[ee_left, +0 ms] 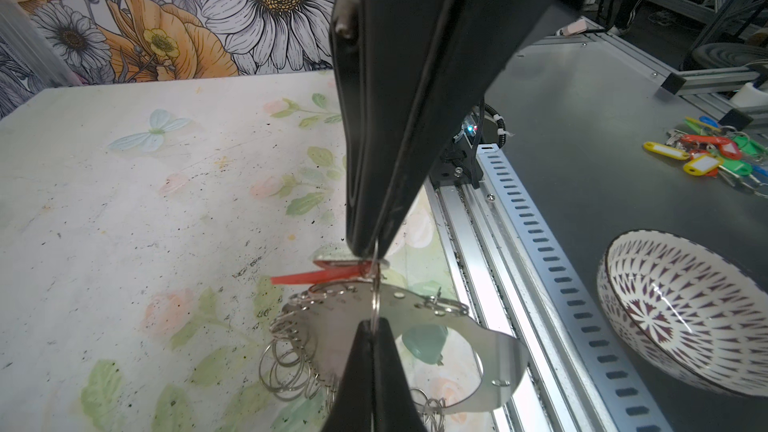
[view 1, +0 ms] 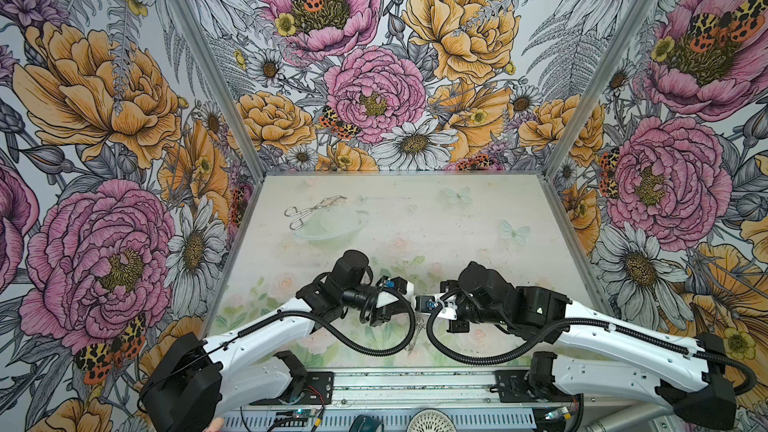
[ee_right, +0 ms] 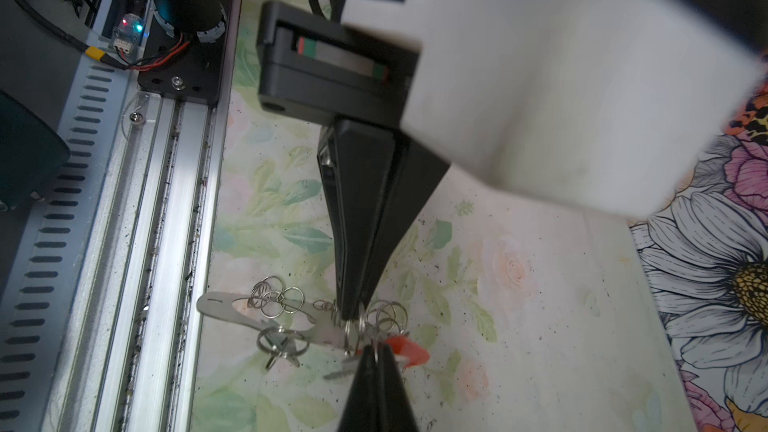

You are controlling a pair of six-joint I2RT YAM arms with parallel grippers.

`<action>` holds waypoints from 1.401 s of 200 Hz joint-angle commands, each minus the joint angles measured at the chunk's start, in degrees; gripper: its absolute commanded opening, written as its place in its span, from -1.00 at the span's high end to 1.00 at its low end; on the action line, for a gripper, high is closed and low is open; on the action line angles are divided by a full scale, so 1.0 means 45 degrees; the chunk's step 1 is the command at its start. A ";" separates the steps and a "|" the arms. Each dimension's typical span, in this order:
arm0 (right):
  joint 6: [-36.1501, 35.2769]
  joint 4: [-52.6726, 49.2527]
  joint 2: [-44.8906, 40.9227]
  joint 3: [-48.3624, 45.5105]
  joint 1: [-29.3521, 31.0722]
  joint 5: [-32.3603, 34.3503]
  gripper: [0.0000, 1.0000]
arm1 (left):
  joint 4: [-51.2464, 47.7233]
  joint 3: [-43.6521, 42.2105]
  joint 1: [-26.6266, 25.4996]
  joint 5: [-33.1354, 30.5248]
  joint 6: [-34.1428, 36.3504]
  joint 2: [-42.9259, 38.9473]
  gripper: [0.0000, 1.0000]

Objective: Put the keys on the keyring

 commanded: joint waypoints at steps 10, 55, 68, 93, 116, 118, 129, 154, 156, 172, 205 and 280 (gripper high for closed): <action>-0.0220 -0.1168 -0.0108 0.0724 0.0082 0.0106 1.00 | 0.0427 -0.0428 -0.0083 -0.0043 0.0627 -0.0635 1.00; -0.0415 -0.1077 0.0151 0.1009 0.0123 -0.0648 1.00 | 0.0313 -0.0261 -0.0082 0.0342 0.0592 -0.0397 1.00; -0.0430 -0.0912 0.0186 0.1022 0.0157 -0.0663 1.00 | 0.0237 -0.0185 -0.0102 0.0394 0.0592 -0.0274 1.00; -0.0411 -0.0484 -0.0103 0.0879 0.0156 -0.0912 1.00 | 0.0180 -0.0134 -0.0102 0.0465 0.0551 -0.0242 1.00; -0.0407 -0.0312 -0.0137 0.0777 0.0166 -0.0954 1.00 | 0.0162 -0.0127 -0.0095 0.0497 0.0555 -0.0260 1.00; -0.0409 -0.0309 -0.0118 0.0775 0.0154 -0.0963 1.00 | 0.0162 -0.0116 -0.0100 0.0494 0.0552 -0.0256 1.00; -0.0408 -0.0292 -0.0055 0.0751 0.0158 -0.0921 1.00 | 0.0153 -0.0117 -0.0099 0.0561 0.0546 -0.0244 1.00; -0.0434 -0.0249 0.0155 0.0716 0.0155 -0.0660 1.00 | 0.0117 -0.0087 -0.0102 0.0574 0.0532 -0.0266 1.00; -0.0445 -0.0249 0.0160 0.0726 0.0152 -0.0621 1.00 | 0.0116 -0.0101 -0.0107 0.0586 0.0531 -0.0262 1.00; -0.0475 -0.0249 0.0163 0.0677 0.0157 -0.0447 1.00 | 0.0121 -0.0121 -0.0102 0.0625 0.0533 -0.0325 1.00; -0.0528 -0.0276 0.0269 0.0587 0.0164 -0.0369 1.00 | 0.0116 -0.0112 -0.0076 0.0647 0.0537 -0.0296 1.00; -0.0790 -0.0693 0.0226 0.0560 0.0240 -0.0042 1.00 | 0.0058 -0.0053 -0.0043 0.0688 0.0507 -0.0234 1.00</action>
